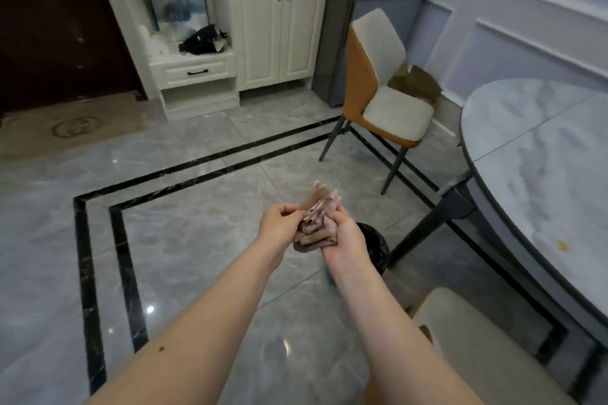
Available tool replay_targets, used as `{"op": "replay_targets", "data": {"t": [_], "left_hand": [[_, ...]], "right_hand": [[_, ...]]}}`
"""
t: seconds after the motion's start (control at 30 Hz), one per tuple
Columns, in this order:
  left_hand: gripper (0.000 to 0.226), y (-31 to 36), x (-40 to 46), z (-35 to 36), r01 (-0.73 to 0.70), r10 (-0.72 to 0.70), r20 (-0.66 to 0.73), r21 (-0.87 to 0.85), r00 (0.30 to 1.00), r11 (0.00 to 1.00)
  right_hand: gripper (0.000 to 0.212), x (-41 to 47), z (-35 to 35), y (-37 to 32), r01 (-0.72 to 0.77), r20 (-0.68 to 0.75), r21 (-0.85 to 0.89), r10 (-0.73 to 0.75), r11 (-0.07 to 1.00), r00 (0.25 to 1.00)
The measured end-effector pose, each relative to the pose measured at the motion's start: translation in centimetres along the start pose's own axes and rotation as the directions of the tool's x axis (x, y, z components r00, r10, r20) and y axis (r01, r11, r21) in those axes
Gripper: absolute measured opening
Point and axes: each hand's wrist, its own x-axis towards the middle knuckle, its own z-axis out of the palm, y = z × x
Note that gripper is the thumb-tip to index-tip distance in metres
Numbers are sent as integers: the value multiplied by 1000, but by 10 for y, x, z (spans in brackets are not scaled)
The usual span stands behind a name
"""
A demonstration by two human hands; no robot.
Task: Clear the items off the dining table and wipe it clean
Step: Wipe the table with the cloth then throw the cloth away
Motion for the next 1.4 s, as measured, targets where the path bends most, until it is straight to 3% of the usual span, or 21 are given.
{"op": "replay_targets", "data": {"t": [0.17,0.33,0.53,0.63,0.73,0.83,1.0,1.17,1.4], "left_hand": [[10,-6,75,39,52,-74,192,117,979,992],[12,-21,144,106,90,-186,352,271,917,958],[8,-63,249,195,137,-321,442,400,837,906],[9,-82,285,214,160,-359,427,434,830,886],[29,-117,328,239,209,-424,352,509,835,835],[39,-169,374,252,146,-393,298,606,870,782],[31,-250,428,248,13,-364,221,839,905,544],[49,-332,463,257,59,-444,131,919,886,389],[38,-367,482,258,131,-423,42,920,905,370]], "right_hand": [[36,53,-21,-21,85,-195,45,-74,995,978],[39,102,-56,-57,187,-424,130,-115,974,898],[32,199,-126,-91,253,-573,170,-114,952,812],[27,232,-144,-96,263,-594,176,-111,949,797],[29,281,-178,-91,277,-632,163,-115,947,766],[37,324,-219,-78,295,-659,185,-104,937,745],[37,369,-276,-49,268,-706,73,-140,961,694],[36,422,-327,-14,440,-753,267,-99,857,651],[38,438,-359,20,428,-724,324,-70,843,686]]}}
